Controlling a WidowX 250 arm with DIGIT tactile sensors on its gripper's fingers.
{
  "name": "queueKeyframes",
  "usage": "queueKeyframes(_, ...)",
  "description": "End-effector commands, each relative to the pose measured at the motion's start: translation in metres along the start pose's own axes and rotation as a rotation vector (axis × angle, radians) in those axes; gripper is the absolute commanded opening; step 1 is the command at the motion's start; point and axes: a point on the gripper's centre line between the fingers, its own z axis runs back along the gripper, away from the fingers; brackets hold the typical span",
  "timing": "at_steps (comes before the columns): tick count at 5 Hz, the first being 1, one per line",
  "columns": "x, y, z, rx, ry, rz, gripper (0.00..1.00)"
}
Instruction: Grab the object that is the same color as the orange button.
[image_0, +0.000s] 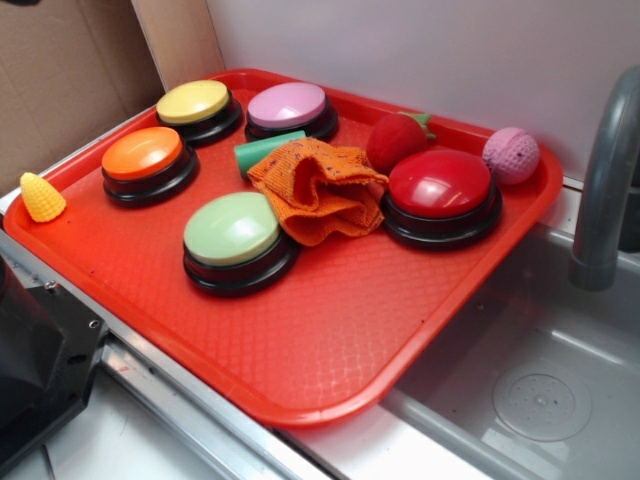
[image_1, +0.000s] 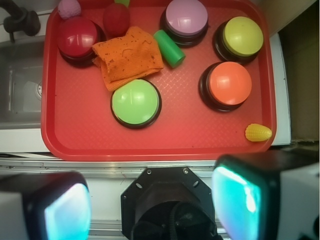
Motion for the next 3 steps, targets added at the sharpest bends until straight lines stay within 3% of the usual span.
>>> queueKeyframes(1, 0.000, 0.000, 0.000, 0.000, 0.000, 0.000, 1.00)
queueKeyframes(2, 0.024, -0.003, -0.022, 0.077, 0.074, 0.213, 1.00)
queueKeyframes(3, 0.043, -0.001, -0.041, 0.064, 0.063, 0.382, 1.00)
